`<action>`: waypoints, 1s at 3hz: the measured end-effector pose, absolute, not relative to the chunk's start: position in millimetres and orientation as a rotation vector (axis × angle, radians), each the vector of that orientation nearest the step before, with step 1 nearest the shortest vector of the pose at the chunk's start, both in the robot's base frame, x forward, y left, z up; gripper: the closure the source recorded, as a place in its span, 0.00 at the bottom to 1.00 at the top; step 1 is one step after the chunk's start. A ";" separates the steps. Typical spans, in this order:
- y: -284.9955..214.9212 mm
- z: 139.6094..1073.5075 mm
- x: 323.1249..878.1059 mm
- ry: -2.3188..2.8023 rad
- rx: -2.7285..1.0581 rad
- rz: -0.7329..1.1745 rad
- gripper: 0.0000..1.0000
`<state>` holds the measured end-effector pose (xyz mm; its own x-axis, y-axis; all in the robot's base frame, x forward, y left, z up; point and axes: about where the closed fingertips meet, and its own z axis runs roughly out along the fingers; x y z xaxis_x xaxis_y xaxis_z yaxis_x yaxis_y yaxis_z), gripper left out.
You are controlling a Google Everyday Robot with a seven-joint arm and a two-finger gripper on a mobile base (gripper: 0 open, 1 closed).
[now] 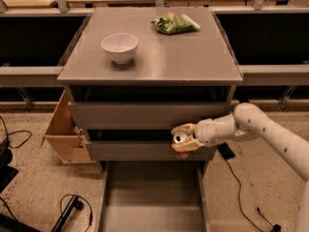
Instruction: Pick coke can from bottom drawer and place on counter
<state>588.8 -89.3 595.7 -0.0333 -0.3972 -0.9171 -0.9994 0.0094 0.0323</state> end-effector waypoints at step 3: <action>-78.6 684.8 576.9 1.694 -1.479 1.022 1.00</action>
Offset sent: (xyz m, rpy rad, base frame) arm -0.0128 0.0133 0.1040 -0.1121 0.1333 -0.0293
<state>576.9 -78.6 684.8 -0.1442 -0.4746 -0.8683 -0.9894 0.0558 0.1338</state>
